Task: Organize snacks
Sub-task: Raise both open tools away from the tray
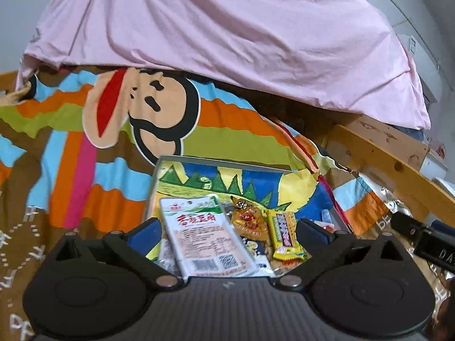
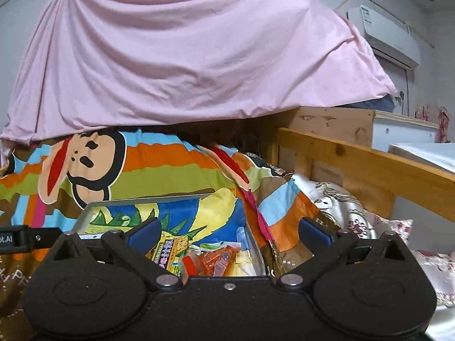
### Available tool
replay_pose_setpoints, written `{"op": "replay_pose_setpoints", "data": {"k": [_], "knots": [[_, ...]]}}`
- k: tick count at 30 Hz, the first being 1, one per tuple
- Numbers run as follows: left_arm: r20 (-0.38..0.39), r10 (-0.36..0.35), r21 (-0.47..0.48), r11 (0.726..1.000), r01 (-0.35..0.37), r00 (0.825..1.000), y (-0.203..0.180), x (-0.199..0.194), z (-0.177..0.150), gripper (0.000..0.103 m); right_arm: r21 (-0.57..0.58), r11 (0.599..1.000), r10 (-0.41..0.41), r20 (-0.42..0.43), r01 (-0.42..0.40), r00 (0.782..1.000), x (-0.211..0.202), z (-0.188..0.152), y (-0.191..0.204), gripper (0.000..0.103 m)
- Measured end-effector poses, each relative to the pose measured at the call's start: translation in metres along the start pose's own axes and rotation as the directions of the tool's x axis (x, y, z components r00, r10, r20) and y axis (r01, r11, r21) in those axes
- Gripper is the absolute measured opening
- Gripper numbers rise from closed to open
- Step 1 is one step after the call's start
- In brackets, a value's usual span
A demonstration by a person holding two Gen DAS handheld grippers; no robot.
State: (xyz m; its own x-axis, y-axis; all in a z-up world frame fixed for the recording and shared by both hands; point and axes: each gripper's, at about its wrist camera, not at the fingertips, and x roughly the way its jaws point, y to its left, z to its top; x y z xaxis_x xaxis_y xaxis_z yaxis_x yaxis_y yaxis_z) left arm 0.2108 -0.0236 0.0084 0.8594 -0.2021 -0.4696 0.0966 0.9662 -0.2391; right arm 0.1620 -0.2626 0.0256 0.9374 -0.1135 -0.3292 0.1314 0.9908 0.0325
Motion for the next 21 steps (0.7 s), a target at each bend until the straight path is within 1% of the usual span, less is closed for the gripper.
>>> {"op": "replay_pose_setpoints", "data": {"k": [10, 17, 21], "knots": [[0.003, 0.032, 0.070, 0.997, -0.032, 0.999, 0.003, -0.058, -0.021, 0.102, 0.053, 0.998, 0.032, 0.003, -0.032, 0.999, -0.065, -0.011, 0.001, 0.102], [-0.001, 0.047, 0.104, 0.993, -0.047, 0.999, 0.005, -0.090, -0.038, 0.102, 0.082, 0.995, 0.055, -0.048, -0.051, 0.997, -0.100, -0.029, 0.005, 0.102], [-0.009, 0.045, 0.117, 0.992, -0.044, 0.999, 0.008, -0.104, -0.046, 0.102, 0.063, 0.997, 0.058, -0.059, -0.055, 0.997, -0.113, -0.036, 0.012, 0.102]]}}
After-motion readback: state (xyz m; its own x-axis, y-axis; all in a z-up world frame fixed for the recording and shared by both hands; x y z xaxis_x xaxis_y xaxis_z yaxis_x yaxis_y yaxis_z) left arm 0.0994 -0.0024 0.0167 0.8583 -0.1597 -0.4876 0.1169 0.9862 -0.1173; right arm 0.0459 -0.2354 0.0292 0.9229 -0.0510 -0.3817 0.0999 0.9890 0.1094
